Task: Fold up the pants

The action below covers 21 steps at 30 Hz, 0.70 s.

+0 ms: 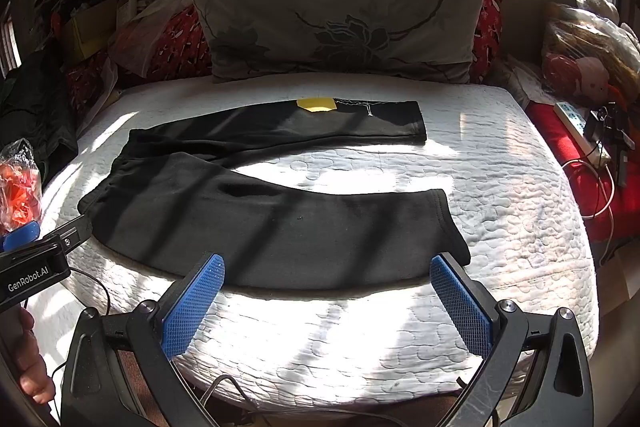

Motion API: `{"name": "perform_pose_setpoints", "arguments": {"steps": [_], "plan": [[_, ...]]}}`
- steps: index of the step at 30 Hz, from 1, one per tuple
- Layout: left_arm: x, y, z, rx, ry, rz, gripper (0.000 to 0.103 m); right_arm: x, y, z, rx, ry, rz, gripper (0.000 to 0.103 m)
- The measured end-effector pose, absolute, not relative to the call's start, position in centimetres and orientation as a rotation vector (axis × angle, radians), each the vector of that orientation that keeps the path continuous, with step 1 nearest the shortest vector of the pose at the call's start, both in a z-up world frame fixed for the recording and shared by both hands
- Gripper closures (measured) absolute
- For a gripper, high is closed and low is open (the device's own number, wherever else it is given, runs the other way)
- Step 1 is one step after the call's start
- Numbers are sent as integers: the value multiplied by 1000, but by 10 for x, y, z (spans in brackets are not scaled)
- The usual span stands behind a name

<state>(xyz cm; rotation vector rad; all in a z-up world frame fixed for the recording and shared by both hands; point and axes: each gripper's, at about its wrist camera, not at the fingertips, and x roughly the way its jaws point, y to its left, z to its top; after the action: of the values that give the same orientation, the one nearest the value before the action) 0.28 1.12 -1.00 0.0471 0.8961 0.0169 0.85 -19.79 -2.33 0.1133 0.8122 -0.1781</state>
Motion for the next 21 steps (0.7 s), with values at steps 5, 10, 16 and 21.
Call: {"name": "perform_pose_setpoints", "arguments": {"steps": [5, 10, 16, 21], "plan": [[3, 11, -10, 49, 897, 19, 0, 9, -197, -23, 113, 813, -178, 0], [3, 13, -11, 49, 901, 22, 0, 9, -197, -23, 113, 814, -178, 0], [5, 14, -13, 54, 906, 24, 0, 9, -197, -23, 113, 814, -177, 0], [8, 13, -15, 56, 915, 24, 0, 10, -197, -22, 110, 815, -177, 0]]}}
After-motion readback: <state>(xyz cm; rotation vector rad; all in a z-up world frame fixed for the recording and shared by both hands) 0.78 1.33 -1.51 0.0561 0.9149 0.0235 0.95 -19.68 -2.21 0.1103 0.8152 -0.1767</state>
